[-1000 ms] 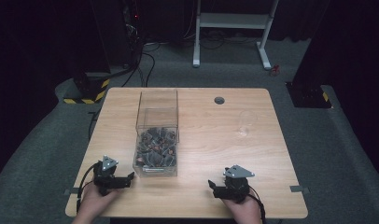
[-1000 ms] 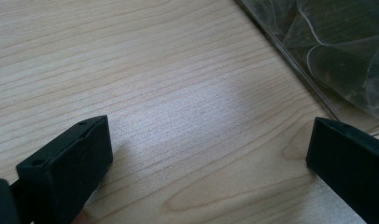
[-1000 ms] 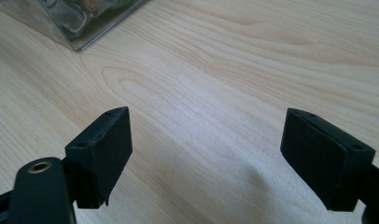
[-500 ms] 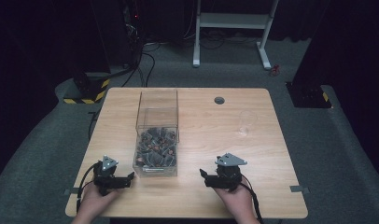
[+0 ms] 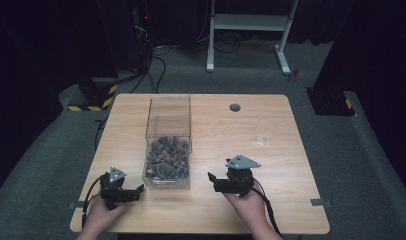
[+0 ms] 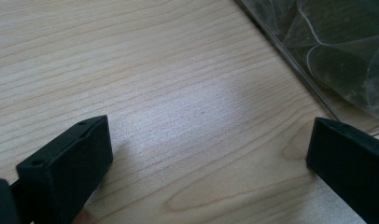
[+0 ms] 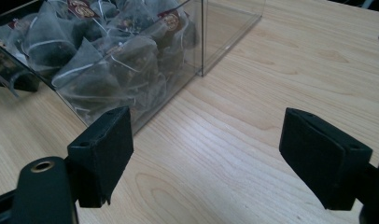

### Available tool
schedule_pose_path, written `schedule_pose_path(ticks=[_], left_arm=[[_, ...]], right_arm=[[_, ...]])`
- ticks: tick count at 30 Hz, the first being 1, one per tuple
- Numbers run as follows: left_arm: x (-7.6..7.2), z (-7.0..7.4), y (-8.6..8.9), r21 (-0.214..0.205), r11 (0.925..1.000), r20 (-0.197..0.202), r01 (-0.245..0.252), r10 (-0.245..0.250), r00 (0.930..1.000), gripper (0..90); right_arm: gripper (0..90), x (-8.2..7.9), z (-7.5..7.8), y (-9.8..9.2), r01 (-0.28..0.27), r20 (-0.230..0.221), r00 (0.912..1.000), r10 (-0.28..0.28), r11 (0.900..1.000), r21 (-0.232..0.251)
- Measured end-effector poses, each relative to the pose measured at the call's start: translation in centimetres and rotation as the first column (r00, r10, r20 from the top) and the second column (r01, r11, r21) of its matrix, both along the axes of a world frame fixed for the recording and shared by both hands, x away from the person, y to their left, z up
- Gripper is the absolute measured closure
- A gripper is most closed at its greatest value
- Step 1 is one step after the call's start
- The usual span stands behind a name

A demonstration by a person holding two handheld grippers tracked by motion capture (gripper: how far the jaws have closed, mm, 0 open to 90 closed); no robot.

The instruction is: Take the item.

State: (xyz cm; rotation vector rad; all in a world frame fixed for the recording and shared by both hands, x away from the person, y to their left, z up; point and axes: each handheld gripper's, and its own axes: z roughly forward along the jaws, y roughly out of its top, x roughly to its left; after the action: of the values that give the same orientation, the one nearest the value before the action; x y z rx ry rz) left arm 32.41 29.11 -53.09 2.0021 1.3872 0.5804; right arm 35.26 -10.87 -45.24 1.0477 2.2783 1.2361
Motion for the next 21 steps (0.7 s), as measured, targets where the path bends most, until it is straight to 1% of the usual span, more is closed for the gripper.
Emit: schedule_pose_path(ticks=[3, 10, 12, 13, 17, 21], left_arm=[[0.0, 0.0, 0.0, 0.000, 1.0000, 0.000, 0.000, 0.000, 1.0000, 0.6], [0.0, 0.0, 0.0, 0.000, 1.0000, 0.000, 0.000, 0.000, 1.0000, 0.6], [0.0, 0.0, 0.0, 0.001, 1.0000, 0.000, 0.000, 0.000, 1.0000, 0.6], [0.0, 0.0, 0.0, 0.001, 1.0000, 0.000, 0.000, 0.000, 1.0000, 0.6], [0.0, 0.0, 0.0, 0.000, 1.0000, 0.000, 0.000, 0.000, 1.0000, 0.6], [0.0, 0.0, 0.0, 0.001, 1.0000, -0.001, 0.001, -0.001, 1.0000, 0.6]], right_arm=[[17.9, 0.2, 0.3, 0.4, -0.007, -0.001, 1.0000, 0.007, 1.0000, 0.003], [18.4, 0.5, 1.2, 1.3, -0.033, 0.017, 0.9993, 0.033, 0.9995, 0.004], [18.4, 0.5, 1.3, 1.5, -0.033, 0.015, 0.9993, 0.033, 0.9994, 0.004], [18.5, 0.6, 1.4, 1.6, -0.041, 0.024, 0.9989, 0.041, 0.9991, 0.000], [18.5, 0.6, 1.9, 2.3, -0.056, 0.031, 0.9980, 0.056, 0.9985, 0.001], [18.4, 0.7, 2.1, 2.7, -0.061, 0.031, 0.9977, 0.061, 0.9981, 0.003]])
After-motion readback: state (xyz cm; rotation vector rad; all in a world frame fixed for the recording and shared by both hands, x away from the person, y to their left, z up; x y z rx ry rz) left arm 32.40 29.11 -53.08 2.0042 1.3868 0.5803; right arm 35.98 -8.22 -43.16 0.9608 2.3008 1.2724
